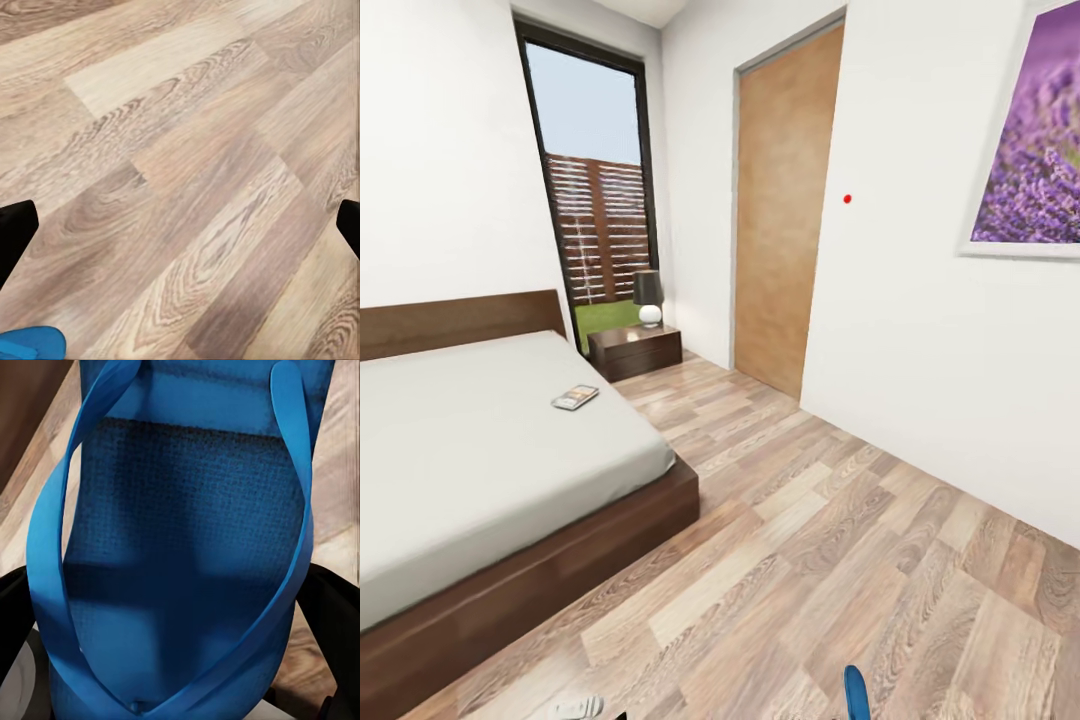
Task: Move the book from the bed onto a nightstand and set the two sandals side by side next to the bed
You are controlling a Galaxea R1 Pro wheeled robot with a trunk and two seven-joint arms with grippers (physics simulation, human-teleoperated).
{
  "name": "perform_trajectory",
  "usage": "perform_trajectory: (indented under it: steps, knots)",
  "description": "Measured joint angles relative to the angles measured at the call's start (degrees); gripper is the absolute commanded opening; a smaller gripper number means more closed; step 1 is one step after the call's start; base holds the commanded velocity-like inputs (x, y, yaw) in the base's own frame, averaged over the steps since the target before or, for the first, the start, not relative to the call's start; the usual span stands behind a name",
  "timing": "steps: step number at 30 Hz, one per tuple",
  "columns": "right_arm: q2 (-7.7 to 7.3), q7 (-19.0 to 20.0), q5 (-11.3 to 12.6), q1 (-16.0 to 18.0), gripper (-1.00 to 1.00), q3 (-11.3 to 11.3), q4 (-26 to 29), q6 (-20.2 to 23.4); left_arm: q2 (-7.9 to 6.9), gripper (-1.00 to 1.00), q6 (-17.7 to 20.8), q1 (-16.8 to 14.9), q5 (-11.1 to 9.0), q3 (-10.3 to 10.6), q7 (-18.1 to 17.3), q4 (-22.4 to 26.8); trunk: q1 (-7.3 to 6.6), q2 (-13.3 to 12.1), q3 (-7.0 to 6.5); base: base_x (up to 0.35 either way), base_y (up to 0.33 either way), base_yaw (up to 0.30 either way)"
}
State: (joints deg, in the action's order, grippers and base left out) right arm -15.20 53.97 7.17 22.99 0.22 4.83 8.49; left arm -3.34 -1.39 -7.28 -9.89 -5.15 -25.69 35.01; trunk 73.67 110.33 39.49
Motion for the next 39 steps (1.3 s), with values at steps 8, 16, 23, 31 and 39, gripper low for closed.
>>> perform_trajectory:
  steps: [8, 16, 23, 31, 39]
  knots:
    - [0.0, 0.0, 0.0, 0.0, -1.0, 0.0, 0.0, 0.02, 0.0, 1.0, 0.02, 0.01, 0.0, 0.0, 0.0, 0.0, 0.0, 0.0, 0.0, 0.0, 0.0, -0.273]
    - [0.0, 0.0, 0.0, 0.0, -1.0, 0.0, 0.0, 0.02, 0.0, 1.0, 0.01, 0.01, 0.03, 0.0, 0.0, 0.0, 0.0, 0.0, 0.0, 0.0, 0.0, -0.261]
    - [0.0, 0.0, 0.0, 0.0, -1.0, 0.0, 0.0, 0.01, 0.0, 1.0, 0.06, 0.0, 0.02, 0.0, 0.0, 0.0, 0.0, 0.0, 0.0, 0.0, 0.0, -0.259]
    - [0.0, 0.0, 0.0, 0.0, -1.0, 0.0, 0.0, 0.0, 0.0, 1.0, 0.07, 0.0, 0.01, 0.0, 0.0, 0.0, 0.0, 0.0, 0.0, 0.0, 0.0, -0.259]
    - [0.0, 0.07, 0.01, 0.0, -1.0, 0.0, 0.0, -0.02, 0.0, 1.0, 0.04, 0.0, 0.01, 0.0, 0.0, 0.0, 0.0, 0.0, 0.0, 0.0, 0.0, -0.259]
